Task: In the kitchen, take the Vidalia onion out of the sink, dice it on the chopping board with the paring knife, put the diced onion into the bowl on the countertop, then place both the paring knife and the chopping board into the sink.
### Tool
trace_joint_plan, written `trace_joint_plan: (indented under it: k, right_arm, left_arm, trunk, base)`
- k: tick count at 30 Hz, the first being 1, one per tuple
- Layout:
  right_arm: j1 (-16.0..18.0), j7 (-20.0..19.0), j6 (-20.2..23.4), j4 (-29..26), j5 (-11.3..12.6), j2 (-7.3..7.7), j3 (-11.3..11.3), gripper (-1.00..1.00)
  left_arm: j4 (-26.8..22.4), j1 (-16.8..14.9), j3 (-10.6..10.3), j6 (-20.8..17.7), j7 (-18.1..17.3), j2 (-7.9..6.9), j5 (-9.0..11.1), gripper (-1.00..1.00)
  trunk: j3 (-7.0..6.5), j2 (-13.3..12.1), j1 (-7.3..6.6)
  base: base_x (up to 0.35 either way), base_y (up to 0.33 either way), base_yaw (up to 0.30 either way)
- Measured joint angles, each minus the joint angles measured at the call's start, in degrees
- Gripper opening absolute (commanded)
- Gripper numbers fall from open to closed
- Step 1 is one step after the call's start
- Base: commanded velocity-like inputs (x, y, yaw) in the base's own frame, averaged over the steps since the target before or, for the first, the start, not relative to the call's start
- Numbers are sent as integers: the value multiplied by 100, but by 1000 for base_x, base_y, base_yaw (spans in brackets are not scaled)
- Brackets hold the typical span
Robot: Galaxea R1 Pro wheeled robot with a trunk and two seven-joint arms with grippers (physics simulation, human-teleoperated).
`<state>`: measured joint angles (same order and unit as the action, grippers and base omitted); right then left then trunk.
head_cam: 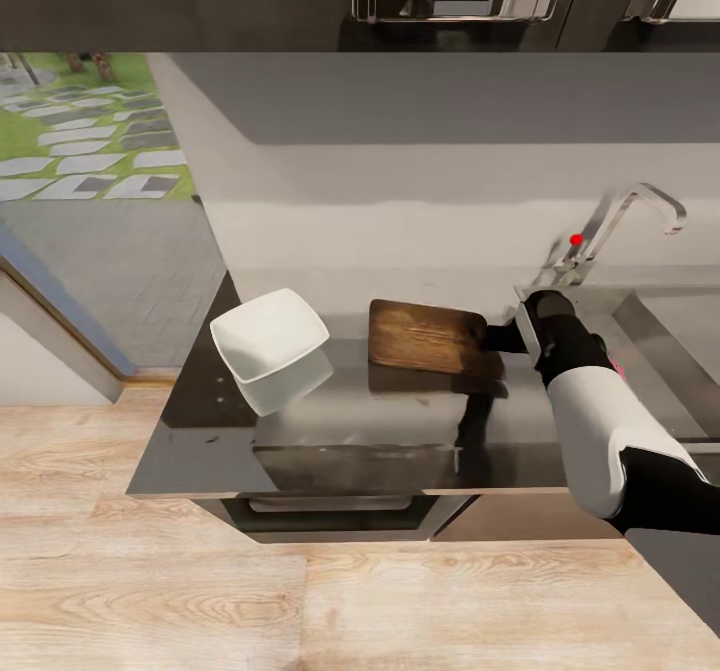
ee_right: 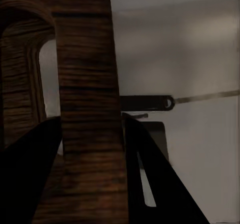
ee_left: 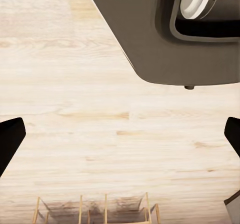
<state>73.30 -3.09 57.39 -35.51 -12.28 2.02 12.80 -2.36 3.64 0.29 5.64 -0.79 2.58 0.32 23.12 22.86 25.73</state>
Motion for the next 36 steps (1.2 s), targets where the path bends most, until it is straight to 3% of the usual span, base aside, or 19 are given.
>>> trace_joint_plan:
  k: [7,36]
  right_arm:
    - [0,721,-39,-7,79,-228,0,-100]
    - [-1,808,-13,-18,-126,-296,-27,-100]
  left_arm:
    - [1,-2,1,0,0,-2,0,100]
    - [1,-1,-1,0,0,5,0,100]
  trunk:
    - [0,0,1]
    - [0,-1,1]
  base:
    - [0,0,0]
    - [0,0,0]
